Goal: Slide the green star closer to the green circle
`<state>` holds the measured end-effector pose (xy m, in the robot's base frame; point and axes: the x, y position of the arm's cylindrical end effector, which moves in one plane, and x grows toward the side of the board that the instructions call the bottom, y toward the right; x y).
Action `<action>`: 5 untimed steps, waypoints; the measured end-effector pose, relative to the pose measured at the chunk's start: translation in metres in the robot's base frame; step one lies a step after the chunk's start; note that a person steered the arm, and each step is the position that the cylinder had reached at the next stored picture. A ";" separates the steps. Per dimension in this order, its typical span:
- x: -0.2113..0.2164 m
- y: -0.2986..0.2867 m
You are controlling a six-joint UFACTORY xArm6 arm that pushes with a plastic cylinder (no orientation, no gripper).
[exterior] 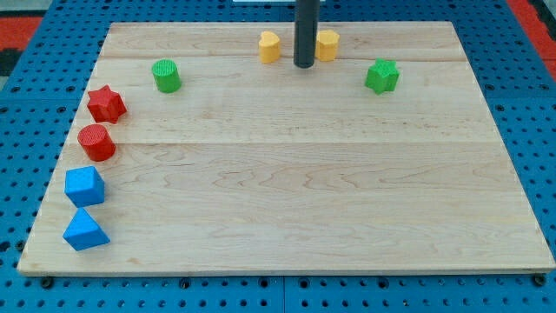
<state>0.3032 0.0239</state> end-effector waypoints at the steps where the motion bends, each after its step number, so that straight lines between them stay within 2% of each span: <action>1: -0.002 -0.096; 2: -0.035 -0.095; 3: -0.050 -0.056; 4: -0.049 -0.015; 5: -0.022 -0.013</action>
<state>0.2808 0.0105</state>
